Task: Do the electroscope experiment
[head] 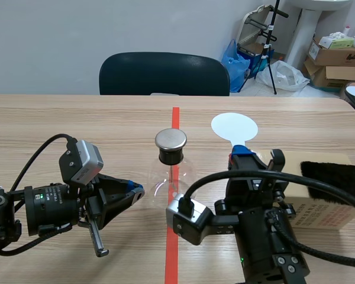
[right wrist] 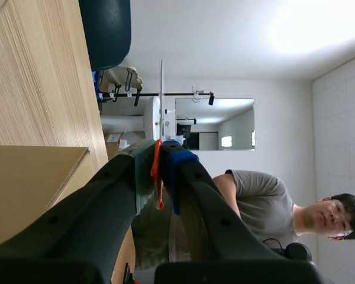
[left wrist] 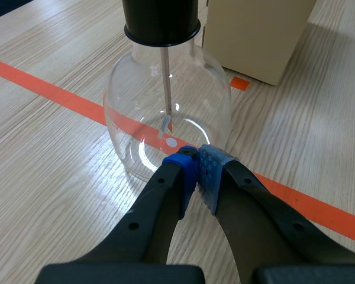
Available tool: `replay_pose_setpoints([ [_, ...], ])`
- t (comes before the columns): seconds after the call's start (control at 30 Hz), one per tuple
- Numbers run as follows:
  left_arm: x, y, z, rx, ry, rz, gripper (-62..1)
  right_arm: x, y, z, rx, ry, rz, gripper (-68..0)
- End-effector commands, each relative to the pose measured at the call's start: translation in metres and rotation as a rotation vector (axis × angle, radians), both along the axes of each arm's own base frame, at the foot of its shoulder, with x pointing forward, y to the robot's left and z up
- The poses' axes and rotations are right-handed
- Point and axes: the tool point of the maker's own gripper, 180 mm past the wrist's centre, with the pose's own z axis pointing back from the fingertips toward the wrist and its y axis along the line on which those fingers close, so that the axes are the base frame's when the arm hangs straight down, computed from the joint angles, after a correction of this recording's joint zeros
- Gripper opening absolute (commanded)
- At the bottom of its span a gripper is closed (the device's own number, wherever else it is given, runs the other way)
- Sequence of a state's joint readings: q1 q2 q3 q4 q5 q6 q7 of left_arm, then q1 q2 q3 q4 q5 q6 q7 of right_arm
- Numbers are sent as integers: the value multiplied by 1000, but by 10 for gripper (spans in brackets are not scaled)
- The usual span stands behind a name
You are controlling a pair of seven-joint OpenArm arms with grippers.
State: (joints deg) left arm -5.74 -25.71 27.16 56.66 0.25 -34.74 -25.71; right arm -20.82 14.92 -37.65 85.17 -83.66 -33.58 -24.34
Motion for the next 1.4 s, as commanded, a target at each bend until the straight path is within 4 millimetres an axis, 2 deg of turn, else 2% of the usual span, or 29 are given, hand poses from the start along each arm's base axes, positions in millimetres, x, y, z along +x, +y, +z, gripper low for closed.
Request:
replay_pose_setpoints([
  [0.0, 3, -7, 11, -41, -22, -4, -579, 5, 1, 14, 18, -43, 2, -665],
  [0.5, 10, -7, 12, -28, -40, 15, -579, 5, 3, 14, 18, -44, 9, -665],
  [1.37, 10, -8, 12, -28, -40, 15, -579, 6, 2, 10, 2, -24, 7, -665],
])
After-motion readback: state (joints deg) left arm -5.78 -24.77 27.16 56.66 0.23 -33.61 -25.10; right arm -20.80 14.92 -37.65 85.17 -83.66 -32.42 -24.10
